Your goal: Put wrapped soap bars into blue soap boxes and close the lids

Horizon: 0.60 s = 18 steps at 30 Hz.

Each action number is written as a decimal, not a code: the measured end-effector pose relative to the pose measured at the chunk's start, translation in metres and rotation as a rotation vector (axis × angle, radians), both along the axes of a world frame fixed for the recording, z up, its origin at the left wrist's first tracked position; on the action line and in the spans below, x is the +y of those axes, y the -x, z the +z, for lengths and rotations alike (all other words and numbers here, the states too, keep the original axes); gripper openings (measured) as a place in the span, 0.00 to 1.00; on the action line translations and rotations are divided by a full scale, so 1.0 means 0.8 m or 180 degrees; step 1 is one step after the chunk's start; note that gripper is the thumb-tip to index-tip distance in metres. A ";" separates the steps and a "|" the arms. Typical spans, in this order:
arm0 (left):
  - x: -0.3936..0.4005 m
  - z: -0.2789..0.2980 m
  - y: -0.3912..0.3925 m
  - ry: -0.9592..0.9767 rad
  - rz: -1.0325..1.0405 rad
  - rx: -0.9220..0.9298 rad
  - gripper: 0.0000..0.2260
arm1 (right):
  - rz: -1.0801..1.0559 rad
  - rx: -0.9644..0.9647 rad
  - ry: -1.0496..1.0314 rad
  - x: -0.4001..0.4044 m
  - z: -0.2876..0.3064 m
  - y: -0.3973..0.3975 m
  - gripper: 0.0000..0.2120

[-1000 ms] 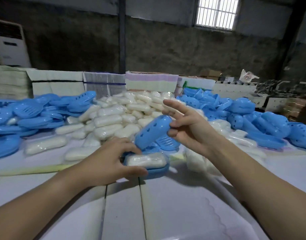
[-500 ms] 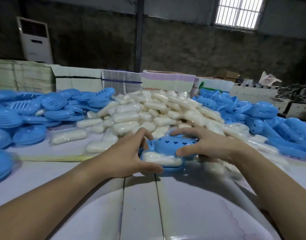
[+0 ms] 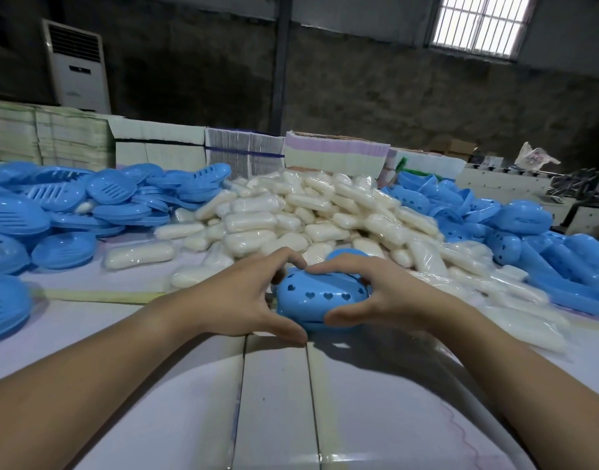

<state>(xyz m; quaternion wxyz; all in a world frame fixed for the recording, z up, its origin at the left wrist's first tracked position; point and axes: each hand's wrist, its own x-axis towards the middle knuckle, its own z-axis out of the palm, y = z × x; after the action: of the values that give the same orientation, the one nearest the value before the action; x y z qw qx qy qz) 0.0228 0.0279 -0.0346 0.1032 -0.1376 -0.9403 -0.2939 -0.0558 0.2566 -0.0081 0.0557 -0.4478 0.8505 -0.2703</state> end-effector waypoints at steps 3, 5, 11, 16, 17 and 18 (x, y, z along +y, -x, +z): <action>0.002 0.000 -0.001 0.0005 -0.0074 0.0072 0.30 | 0.0034 0.0029 -0.0039 0.001 0.001 -0.001 0.27; 0.002 0.001 -0.002 0.0094 -0.0067 0.0130 0.28 | 0.0087 0.0117 -0.0062 0.002 0.002 -0.003 0.27; 0.003 0.003 -0.004 0.0261 -0.0039 0.0152 0.27 | 0.0056 0.0359 -0.0311 0.002 0.006 -0.002 0.29; 0.006 0.010 -0.009 0.0974 0.0001 0.0378 0.31 | 0.0097 0.0381 -0.0493 0.005 0.010 -0.003 0.29; 0.007 0.011 -0.010 0.1048 -0.0013 0.0394 0.30 | 0.0114 0.0317 -0.0491 0.008 0.010 -0.004 0.30; 0.008 0.012 -0.011 0.1098 -0.0031 0.0381 0.28 | 0.0156 0.0292 -0.0485 0.009 0.010 -0.006 0.31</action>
<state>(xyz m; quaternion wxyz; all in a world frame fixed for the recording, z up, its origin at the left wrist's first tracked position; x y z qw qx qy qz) 0.0313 0.0343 -0.0250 0.1324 -0.1750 -0.9682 -0.1200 -0.0508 0.2641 0.0002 0.0572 -0.4748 0.8591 -0.1826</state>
